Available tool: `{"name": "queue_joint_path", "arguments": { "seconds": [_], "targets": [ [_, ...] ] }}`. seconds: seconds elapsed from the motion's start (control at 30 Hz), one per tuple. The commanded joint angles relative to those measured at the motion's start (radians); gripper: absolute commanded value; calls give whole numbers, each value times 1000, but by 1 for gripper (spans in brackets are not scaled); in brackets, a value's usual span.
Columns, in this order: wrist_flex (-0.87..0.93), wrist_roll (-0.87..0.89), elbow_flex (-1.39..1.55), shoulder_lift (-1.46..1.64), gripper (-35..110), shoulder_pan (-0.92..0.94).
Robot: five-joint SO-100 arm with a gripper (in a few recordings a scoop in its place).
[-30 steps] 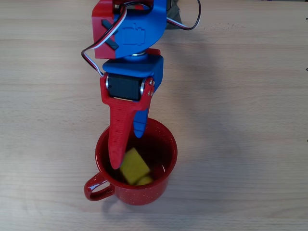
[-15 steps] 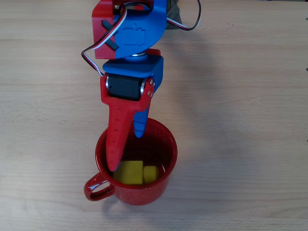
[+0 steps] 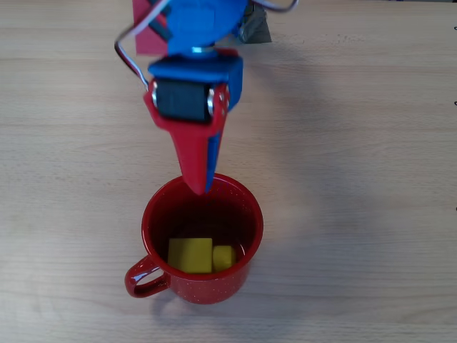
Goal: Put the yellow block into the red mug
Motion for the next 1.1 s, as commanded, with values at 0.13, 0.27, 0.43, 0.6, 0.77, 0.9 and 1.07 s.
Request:
{"name": "queue_joint_path", "arguments": {
  "seconds": [0.13,0.27,0.43,0.6,0.77,0.9,1.07],
  "targets": [
    [-80,14,74,270,0,37],
    [-149,-2,218,397,0,43],
    [-279,-17,430,560,0,40],
    [-400,-37,617,707,0,26],
    [-517,-78,867,887,0,12],
    [-541,-98,1054,1035,0,-6],
    [-607,-101,1318,1227,0,-40]
  ]
}}
